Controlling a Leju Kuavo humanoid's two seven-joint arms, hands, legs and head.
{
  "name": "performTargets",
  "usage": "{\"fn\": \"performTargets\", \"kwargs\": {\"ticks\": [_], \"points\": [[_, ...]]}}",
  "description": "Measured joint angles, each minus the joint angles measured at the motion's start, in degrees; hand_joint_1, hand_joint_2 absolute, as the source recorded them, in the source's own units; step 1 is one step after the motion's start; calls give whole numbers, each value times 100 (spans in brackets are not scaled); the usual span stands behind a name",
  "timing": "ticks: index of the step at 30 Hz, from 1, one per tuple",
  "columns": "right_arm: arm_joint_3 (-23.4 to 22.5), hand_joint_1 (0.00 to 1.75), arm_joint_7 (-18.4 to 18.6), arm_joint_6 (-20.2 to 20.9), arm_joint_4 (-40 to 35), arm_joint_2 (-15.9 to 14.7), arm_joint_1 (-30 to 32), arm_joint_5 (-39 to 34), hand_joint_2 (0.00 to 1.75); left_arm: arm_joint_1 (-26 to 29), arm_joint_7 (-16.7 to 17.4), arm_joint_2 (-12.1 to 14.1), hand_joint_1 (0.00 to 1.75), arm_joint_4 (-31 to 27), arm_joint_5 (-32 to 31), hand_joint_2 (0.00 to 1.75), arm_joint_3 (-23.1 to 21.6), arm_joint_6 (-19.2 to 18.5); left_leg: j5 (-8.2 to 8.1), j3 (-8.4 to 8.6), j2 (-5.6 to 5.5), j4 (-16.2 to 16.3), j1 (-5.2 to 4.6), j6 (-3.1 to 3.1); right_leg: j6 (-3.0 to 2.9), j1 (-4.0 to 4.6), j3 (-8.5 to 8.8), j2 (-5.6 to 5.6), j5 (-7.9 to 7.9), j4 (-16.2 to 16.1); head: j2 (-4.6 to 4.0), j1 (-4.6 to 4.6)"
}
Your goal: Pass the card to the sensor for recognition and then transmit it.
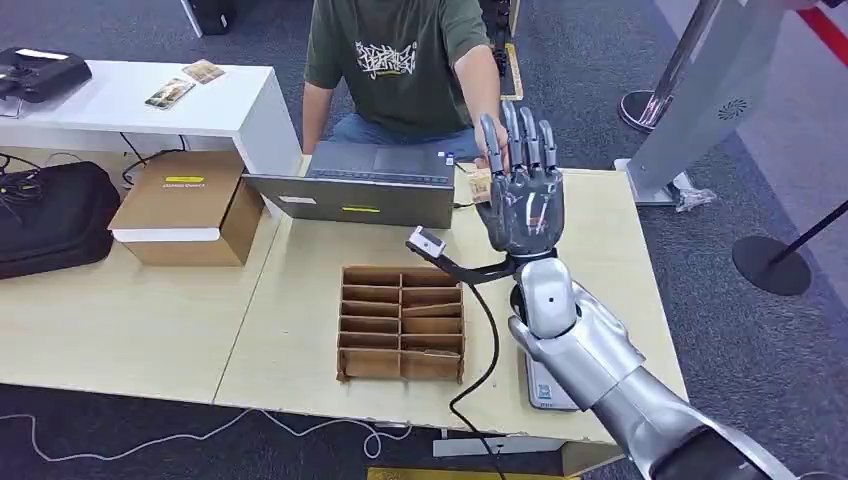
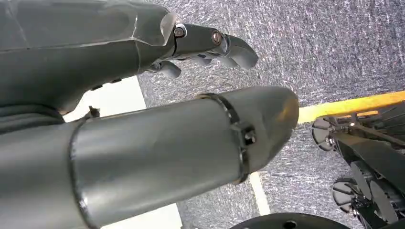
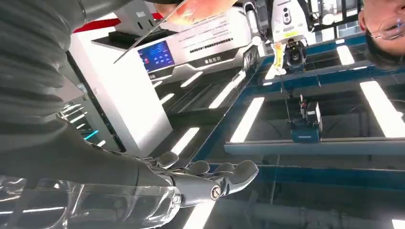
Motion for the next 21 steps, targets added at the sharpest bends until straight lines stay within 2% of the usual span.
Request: {"fn": "performTargets", "kwargs": {"ticks": [9,11,12,21], "points": [[0,3,24,0,11,-2,0,0,175,0,0,2,0,0,0,0,-2,-2,0,0,0,0,0,0,0,0,0,0,0,0,0,0],[0,168,9,0,13,-2,0,0,175,0,0,2,0,0,4,0,-2,-2,0,0,0,0,0,0,0,0,0,0,0,0,0,0],[0,175,-2,0,18,-2,0,0,175,0,0,2,0,0,9,0,-2,-2,0,0,0,0,0,0,0,0,0,0,0,0,0,-2],[0,175,-94,0,94,-2,-1,0,175,0,0,2,0,0,26,0,-2,-9,0,-1,0,0,0,0,0,0,0,0,0,0,0,0]]}}
